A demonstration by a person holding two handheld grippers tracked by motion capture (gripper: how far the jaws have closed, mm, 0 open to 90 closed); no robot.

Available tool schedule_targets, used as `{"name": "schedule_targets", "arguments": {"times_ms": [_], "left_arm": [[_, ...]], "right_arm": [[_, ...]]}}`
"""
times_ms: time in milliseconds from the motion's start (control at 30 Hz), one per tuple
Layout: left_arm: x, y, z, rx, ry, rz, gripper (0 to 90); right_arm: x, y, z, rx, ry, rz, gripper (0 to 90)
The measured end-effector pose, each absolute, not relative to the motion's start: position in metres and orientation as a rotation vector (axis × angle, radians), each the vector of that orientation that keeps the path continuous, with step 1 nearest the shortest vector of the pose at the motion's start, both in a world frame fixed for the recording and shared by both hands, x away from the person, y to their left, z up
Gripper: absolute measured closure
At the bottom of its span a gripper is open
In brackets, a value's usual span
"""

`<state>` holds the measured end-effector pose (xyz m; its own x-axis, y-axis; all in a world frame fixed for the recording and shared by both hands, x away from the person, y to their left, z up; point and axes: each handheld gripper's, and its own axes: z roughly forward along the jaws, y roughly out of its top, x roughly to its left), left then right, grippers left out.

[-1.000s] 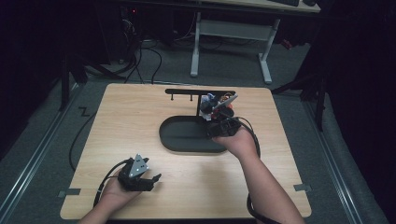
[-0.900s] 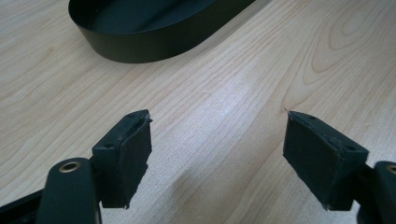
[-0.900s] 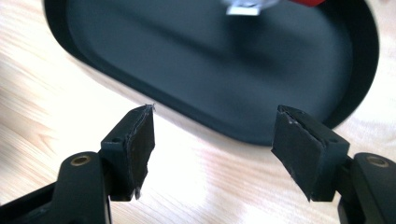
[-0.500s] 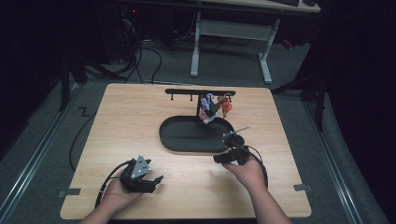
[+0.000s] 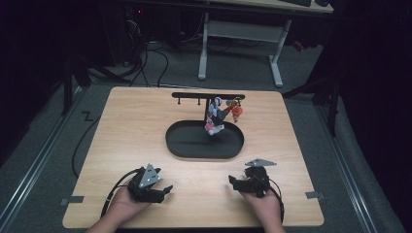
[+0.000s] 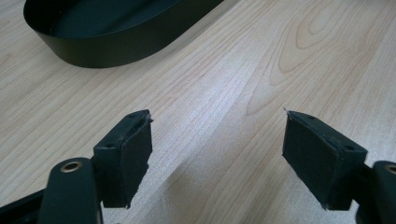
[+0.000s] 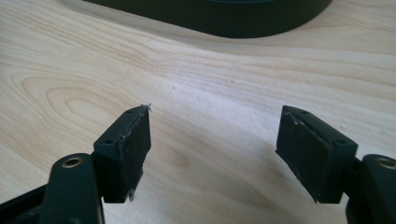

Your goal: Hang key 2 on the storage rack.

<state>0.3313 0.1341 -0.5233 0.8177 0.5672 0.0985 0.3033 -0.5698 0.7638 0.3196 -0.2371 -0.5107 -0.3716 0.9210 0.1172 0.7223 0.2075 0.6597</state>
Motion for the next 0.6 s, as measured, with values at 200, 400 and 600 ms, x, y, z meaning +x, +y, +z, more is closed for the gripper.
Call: {"name": "schedule_targets", "arguments": {"times_ms": [200,400,600], "left_arm": [[0.333,0.136,-0.521,2.175,0.663,0.416,24.5],[0.332,0.133,-0.522,2.177,0.673,0.426,24.3],[0.33,0.133,-0.521,2.187,0.654,0.426,23.6]], "right_arm": [[0.291,-0.249,-0.513,1.527,2.081,1.074,20.6],[0.291,-0.245,-0.516,1.467,2.053,1.057,20.2],[0.292,-0.244,-0.518,1.46,2.052,1.054,19.8]]}}
